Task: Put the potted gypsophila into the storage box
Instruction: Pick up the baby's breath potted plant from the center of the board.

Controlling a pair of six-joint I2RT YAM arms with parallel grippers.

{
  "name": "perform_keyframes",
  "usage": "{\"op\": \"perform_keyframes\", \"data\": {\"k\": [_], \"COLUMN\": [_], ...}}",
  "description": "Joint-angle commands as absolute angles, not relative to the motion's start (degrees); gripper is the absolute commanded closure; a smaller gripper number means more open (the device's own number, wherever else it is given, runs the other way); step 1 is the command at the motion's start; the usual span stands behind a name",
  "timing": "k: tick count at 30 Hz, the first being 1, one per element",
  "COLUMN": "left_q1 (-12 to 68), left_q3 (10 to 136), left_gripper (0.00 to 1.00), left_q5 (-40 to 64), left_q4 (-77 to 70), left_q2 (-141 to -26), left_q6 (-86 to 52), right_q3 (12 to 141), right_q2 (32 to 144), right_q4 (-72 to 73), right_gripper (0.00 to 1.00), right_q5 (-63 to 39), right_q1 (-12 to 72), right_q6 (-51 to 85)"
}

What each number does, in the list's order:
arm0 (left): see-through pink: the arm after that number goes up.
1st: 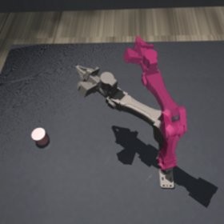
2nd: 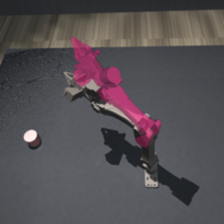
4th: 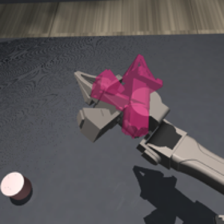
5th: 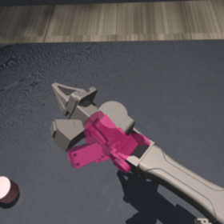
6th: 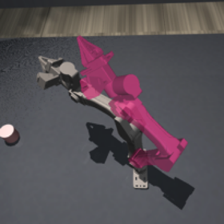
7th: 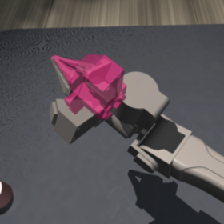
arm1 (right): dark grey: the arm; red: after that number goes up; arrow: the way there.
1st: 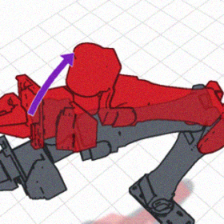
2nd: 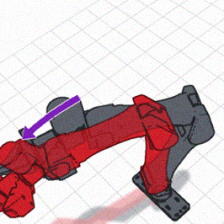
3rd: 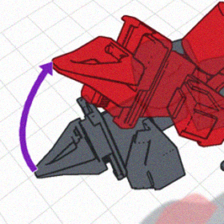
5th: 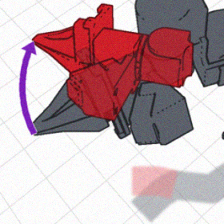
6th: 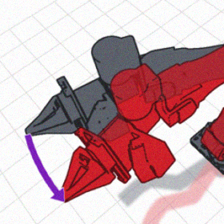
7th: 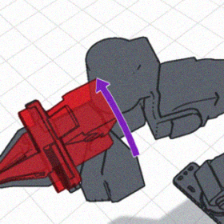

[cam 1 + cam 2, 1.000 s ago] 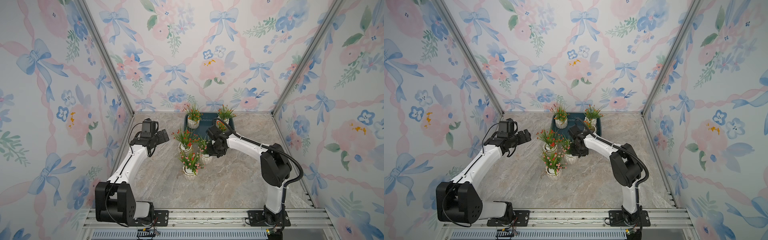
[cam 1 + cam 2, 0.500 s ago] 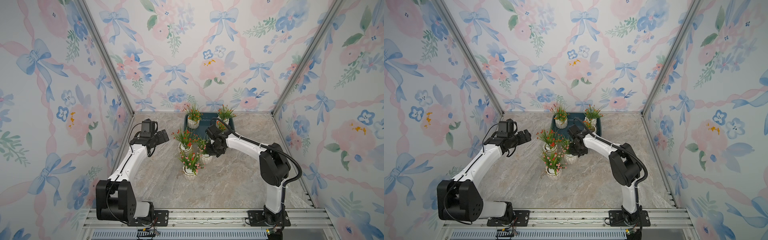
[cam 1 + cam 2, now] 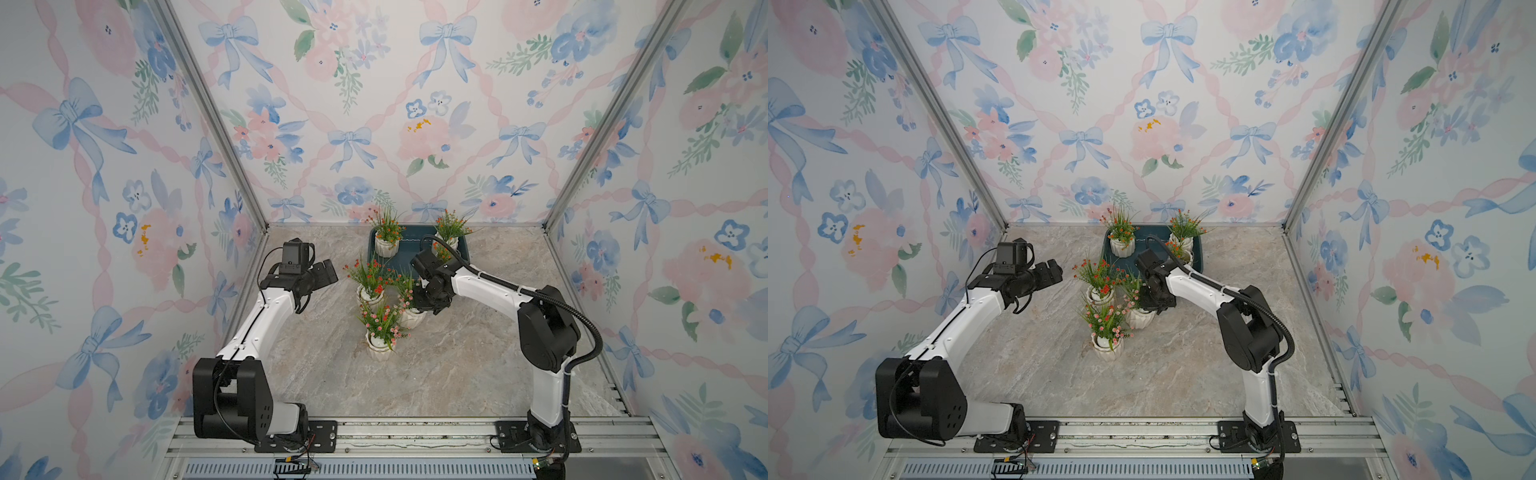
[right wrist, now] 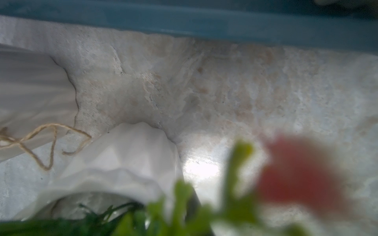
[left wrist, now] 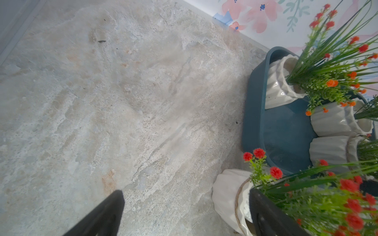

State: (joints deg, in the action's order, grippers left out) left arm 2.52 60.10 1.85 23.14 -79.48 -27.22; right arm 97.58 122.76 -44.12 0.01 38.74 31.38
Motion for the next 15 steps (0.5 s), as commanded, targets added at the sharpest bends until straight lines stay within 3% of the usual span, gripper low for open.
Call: {"op": "perform_keyframes", "data": {"k": [1, 15], "left_q1": [2.1, 1.8], "left_q3": [59.4, 59.3], "left_gripper": [0.04, 0.05], "left_q5": [2.8, 3.1], "left_q4": [22.4, 22.4], "left_q2": [-80.5, -80.5], "left_q6": [-27.7, -27.8], "right_q3": [99.0, 107.2], "right_q2": [125.4, 124.4], "right_q4": [-46.9, -57.0], "right_gripper": [0.86, 0.86], "right_q5": [-1.0, 4.4], "right_q1": [39.5, 40.1], "right_q6": [29.9, 24.6]}}
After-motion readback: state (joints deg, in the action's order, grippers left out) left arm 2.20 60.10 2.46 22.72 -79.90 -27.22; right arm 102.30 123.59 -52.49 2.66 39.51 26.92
